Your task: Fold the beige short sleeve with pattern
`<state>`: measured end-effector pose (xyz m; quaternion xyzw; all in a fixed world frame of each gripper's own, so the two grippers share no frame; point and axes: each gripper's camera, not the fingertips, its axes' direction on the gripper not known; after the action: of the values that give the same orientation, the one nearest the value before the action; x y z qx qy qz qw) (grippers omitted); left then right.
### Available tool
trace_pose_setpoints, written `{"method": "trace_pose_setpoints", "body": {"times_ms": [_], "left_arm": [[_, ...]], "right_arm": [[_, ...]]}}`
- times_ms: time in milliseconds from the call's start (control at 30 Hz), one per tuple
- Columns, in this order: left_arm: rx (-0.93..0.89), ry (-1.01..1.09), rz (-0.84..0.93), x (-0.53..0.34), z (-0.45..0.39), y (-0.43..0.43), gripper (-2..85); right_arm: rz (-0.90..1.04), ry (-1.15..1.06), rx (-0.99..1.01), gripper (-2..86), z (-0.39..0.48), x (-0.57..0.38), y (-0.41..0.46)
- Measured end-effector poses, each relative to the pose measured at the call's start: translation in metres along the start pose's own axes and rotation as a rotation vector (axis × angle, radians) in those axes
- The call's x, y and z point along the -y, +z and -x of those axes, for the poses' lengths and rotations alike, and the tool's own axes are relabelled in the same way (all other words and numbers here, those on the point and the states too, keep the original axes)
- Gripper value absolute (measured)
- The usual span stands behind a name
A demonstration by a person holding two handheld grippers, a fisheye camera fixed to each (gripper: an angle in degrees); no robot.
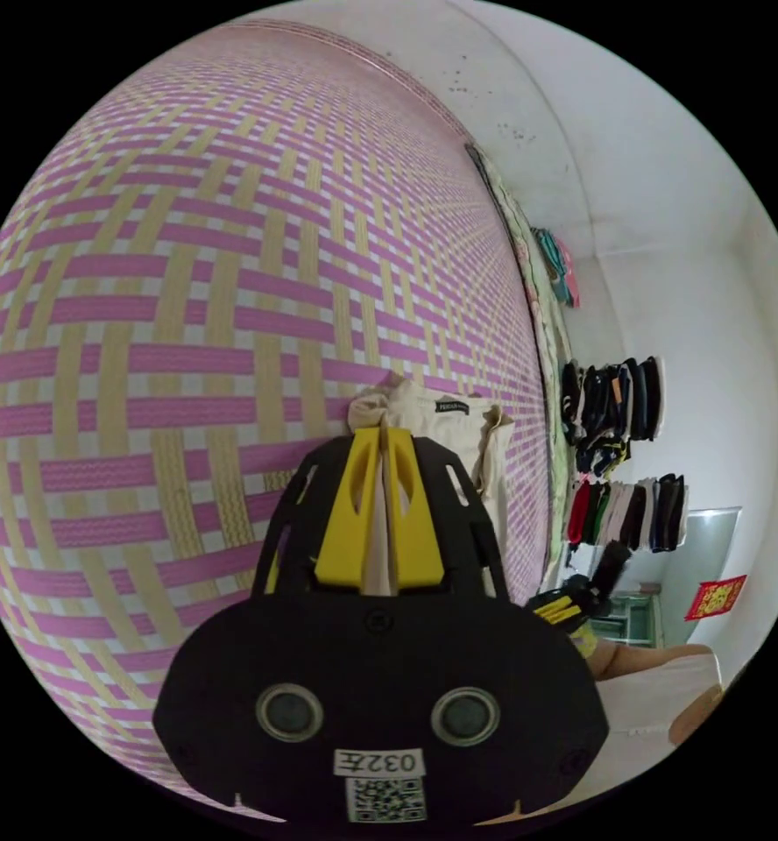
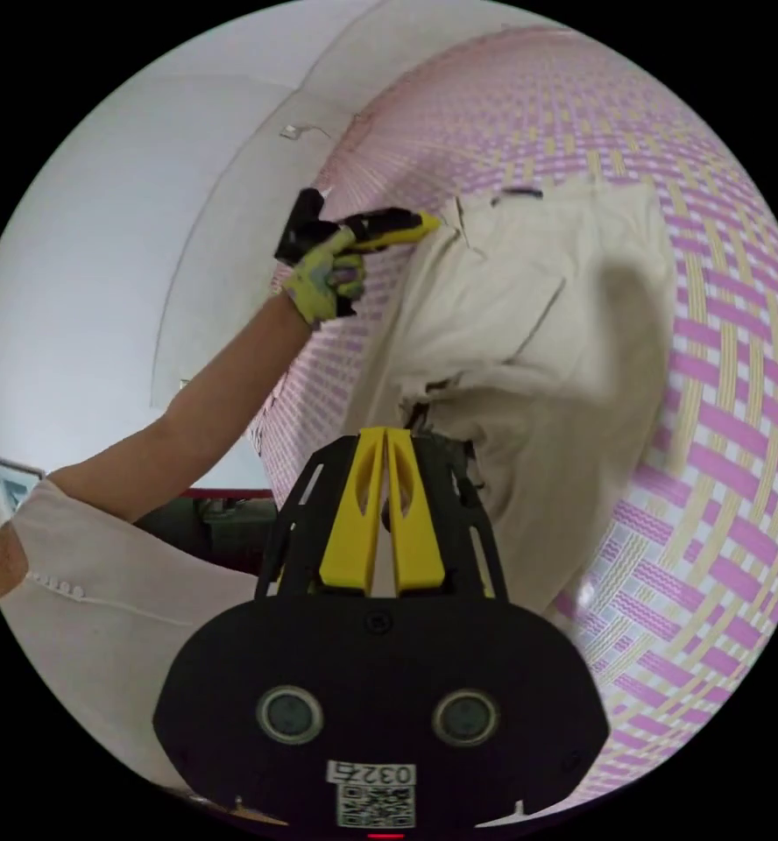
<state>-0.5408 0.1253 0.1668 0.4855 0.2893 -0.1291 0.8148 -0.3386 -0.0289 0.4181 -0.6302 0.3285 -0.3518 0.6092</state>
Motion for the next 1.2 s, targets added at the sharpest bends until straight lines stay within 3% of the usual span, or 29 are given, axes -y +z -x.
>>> {"method": "trace_pose_setpoints", "body": {"times_ms": [67,300,533,700,933,1200], "left_arm": [[-0.035,-0.012,-0.017,0.001,0.004,-0.003,-1.5],[0.004,-0.063,-0.223,-0.038,0.002,-0.039,-1.6],[-0.001,-0.116,-0.199,-0.048,0.013,-0.035,-1.3],[-0.073,-0.051,-0.258,-0.033,0.001,-0.042,-1.1],[0.015,0.007,-0.084,0.007,-0.015,-0.013,-0.9],[-0.034,0.028,-0.306,-0.035,-0.019,-0.050,-0.9]], "right_arm": [[0.086,0.061,0.019,0.1,-0.021,-0.005,0.013],[-0.130,0.037,-0.216,7.1,-0.035,0.033,-0.018],[0.035,-0.103,-0.409,4.3,-0.042,0.086,0.019],[-0.030,-0.166,-0.369,-0.3,-0.020,0.078,0.003],[-0.191,-0.079,-0.151,-0.7,-0.013,0.042,-0.040],[-0.204,0.095,-0.088,0.2,-0.064,0.022,-0.039]]}}
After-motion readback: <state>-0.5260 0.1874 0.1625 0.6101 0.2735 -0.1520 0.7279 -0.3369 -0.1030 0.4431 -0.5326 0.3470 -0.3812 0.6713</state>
